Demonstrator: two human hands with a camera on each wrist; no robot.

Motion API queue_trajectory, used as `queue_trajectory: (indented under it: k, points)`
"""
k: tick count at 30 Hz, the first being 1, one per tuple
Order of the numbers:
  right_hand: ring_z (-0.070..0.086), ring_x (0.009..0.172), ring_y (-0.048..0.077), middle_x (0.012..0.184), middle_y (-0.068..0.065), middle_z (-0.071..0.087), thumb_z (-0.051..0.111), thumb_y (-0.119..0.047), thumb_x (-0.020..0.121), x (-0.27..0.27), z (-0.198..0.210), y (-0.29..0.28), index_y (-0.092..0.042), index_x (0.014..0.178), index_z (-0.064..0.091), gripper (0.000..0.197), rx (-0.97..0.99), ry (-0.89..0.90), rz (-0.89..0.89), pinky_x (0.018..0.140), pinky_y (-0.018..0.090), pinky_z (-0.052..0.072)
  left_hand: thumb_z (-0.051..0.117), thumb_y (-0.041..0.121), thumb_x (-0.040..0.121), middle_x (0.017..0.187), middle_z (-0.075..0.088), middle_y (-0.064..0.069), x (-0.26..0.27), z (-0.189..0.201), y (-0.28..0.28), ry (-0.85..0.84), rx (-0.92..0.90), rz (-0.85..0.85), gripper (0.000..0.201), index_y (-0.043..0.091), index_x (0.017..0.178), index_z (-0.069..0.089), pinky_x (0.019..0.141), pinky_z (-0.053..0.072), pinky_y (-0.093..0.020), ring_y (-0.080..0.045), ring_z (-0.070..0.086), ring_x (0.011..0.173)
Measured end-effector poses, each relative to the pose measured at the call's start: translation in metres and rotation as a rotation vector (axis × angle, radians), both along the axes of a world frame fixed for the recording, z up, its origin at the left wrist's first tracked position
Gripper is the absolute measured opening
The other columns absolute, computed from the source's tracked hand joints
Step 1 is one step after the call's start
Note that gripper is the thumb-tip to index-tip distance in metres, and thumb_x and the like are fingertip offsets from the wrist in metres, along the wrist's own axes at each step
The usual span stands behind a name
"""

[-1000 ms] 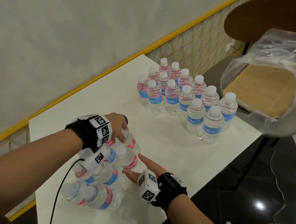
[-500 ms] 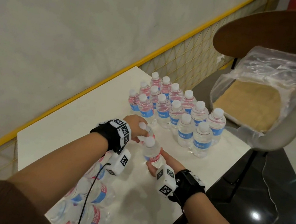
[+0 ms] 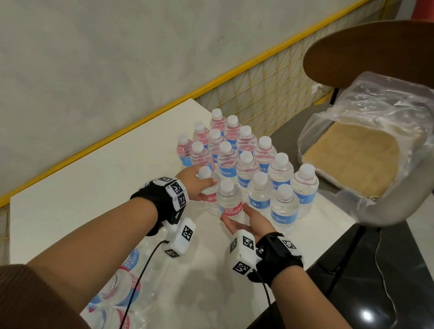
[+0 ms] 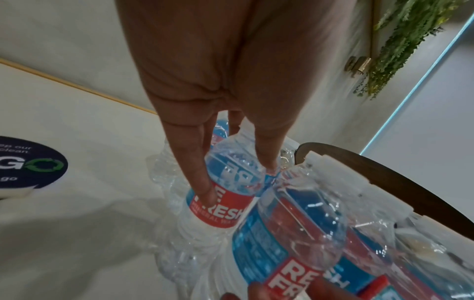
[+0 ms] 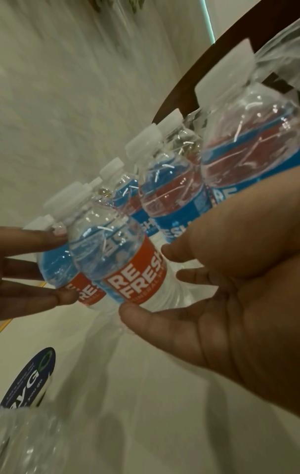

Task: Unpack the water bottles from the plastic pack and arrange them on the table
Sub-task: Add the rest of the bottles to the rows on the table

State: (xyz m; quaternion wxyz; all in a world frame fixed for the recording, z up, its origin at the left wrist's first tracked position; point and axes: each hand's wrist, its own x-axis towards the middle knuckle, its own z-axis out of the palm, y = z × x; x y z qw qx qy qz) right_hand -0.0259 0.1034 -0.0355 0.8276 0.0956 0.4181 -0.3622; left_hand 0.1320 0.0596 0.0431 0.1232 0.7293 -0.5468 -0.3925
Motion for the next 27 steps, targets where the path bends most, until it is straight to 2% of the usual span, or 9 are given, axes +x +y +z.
queue_trajectory:
  k: [4, 7, 10, 14, 16, 20, 23, 25, 27]
  points:
    - [0.064, 0.084, 0.035, 0.121, 0.032, 0.056, 0.051, -0.012, 0.096, 0.003, -0.006, -0.001, -0.012, 0.135, 0.043, 0.04, -0.071, 0.025, -0.033, 0.067, 0.042, 0.057, 0.066, 0.015, 0.085, 0.112, 0.061, -0.015, -0.001, 0.003, -0.001, 0.09, -0.009, 0.036, 0.038, 0.009, 0.12, 0.053, 0.087, 0.056, -0.041, -0.03, 0.063, 0.102]
    - [0.063, 0.082, 0.031, 0.106, 0.028, 0.06, 0.044, -0.001, 0.095, 0.008, -0.011, 0.001, -0.024, 0.137, 0.041, 0.048, -0.135, 0.052, -0.018, 0.066, 0.034, 0.058, 0.07, 0.007, 0.064, 0.104, 0.061, -0.013, 0.002, 0.001, -0.002, 0.028, -0.021, -0.034, 0.044, 0.014, 0.105, 0.056, 0.089, 0.053, -0.051, -0.032, 0.063, 0.1]
    - [0.062, 0.084, 0.03, 0.102, 0.025, 0.06, 0.041, -0.004, 0.097, 0.014, -0.013, 0.005, -0.032, 0.138, 0.037, 0.05, -0.17, 0.019, -0.022, 0.061, 0.033, 0.057, 0.072, 0.0, 0.068, 0.105, 0.057, -0.006, 0.005, -0.006, 0.0, -0.028, -0.053, -0.005, 0.059, 0.014, 0.121, 0.05, 0.088, 0.054, -0.049, -0.03, 0.061, 0.098]
    - [0.062, 0.095, 0.034, 0.122, 0.027, 0.053, 0.037, -0.01, 0.1, 0.018, -0.014, 0.009, -0.04, 0.138, 0.031, 0.049, -0.225, -0.058, -0.028, 0.075, 0.039, 0.055, 0.076, 0.015, 0.073, 0.093, 0.056, -0.004, 0.005, -0.015, 0.002, -0.01, -0.096, 0.084, 0.059, 0.017, 0.121, 0.041, 0.074, 0.055, -0.04, -0.028, 0.064, 0.082]
    - [0.061, 0.101, 0.036, 0.126, 0.028, 0.051, 0.038, -0.012, 0.1, 0.019, -0.017, 0.007, -0.04, 0.139, 0.031, 0.049, -0.223, -0.097, -0.052, 0.078, 0.043, 0.054, 0.077, 0.022, 0.073, 0.089, 0.058, -0.005, 0.004, -0.019, 0.0, -0.012, -0.115, 0.11, 0.057, 0.019, 0.115, 0.039, 0.075, 0.055, -0.041, -0.027, 0.064, 0.077]
    - [0.052, 0.119, 0.043, 0.13, 0.034, 0.045, 0.048, -0.018, 0.097, 0.022, -0.019, 0.001, -0.029, 0.135, 0.042, 0.041, -0.132, -0.223, -0.153, 0.08, 0.049, 0.055, 0.078, 0.022, 0.072, 0.108, 0.056, -0.007, 0.002, -0.025, -0.003, -0.028, -0.127, 0.11, 0.065, 0.017, 0.123, 0.038, 0.086, 0.052, -0.043, -0.03, 0.062, 0.1]
    - [0.05, 0.122, 0.041, 0.135, 0.033, 0.041, 0.056, -0.018, 0.094, 0.026, -0.013, 0.0, -0.021, 0.115, 0.055, 0.021, -0.089, -0.293, -0.232, 0.093, 0.046, 0.05, 0.08, 0.014, 0.07, 0.123, 0.052, -0.004, 0.004, -0.026, -0.005, -0.028, -0.129, 0.082, 0.077, 0.012, 0.133, 0.036, 0.096, 0.045, -0.038, -0.025, 0.054, 0.114]
    - [0.053, 0.119, 0.037, 0.132, 0.03, 0.045, 0.056, -0.016, 0.093, 0.027, -0.01, -0.002, -0.022, 0.112, 0.056, 0.02, -0.031, -0.276, -0.27, 0.086, 0.041, 0.054, 0.081, 0.015, 0.068, 0.126, 0.053, -0.005, 0.006, -0.027, -0.004, -0.016, -0.135, 0.074, 0.08, 0.012, 0.133, 0.036, 0.098, 0.045, -0.039, -0.026, 0.055, 0.116]
    - [0.064, 0.092, 0.031, 0.115, 0.026, 0.054, 0.06, -0.025, 0.09, 0.029, -0.013, -0.007, -0.016, 0.13, 0.047, 0.042, 0.03, -0.245, -0.215, 0.064, 0.034, 0.06, 0.08, 0.015, 0.071, 0.129, 0.052, -0.007, 0.005, -0.027, -0.001, -0.011, -0.146, 0.076, 0.079, 0.012, 0.134, 0.033, 0.1, 0.045, -0.041, -0.027, 0.054, 0.117]
